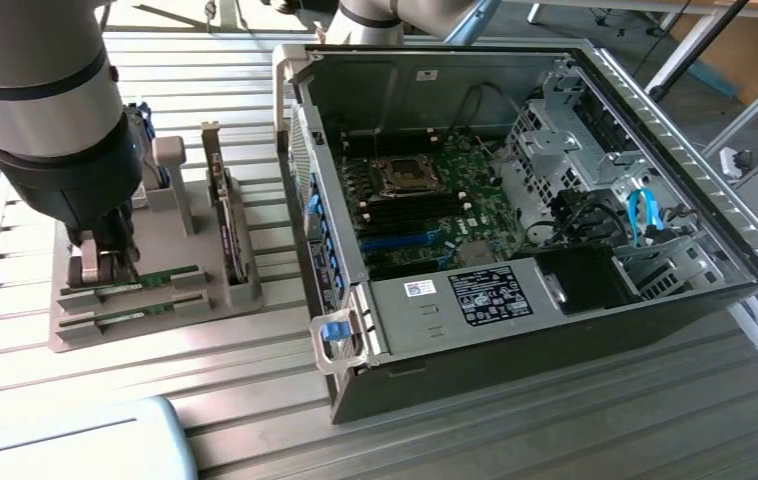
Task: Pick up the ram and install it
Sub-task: 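Pick up the ram and move it above insertion slot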
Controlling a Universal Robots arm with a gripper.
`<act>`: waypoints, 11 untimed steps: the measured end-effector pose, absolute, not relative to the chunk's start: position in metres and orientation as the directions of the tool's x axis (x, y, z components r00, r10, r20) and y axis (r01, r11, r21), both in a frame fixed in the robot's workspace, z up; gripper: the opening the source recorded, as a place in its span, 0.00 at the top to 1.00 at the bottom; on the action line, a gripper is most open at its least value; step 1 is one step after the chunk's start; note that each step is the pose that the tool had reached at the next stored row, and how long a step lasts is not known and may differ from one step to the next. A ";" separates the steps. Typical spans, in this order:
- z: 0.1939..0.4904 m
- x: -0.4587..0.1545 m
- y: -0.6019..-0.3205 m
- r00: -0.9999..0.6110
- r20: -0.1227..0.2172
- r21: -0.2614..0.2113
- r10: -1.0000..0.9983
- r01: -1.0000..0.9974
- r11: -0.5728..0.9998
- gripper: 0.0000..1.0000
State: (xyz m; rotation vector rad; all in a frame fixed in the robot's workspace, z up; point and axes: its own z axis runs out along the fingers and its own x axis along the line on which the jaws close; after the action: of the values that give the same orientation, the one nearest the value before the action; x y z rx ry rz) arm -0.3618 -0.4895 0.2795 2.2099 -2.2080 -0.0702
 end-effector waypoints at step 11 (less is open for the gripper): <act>0.262 -0.363 -0.493 0.005 -0.020 0.044 -1.000 -0.999 -0.006 0.70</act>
State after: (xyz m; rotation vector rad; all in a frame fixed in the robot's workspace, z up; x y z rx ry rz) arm -0.3629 -0.4928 0.2625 2.2147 -2.2031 -0.0701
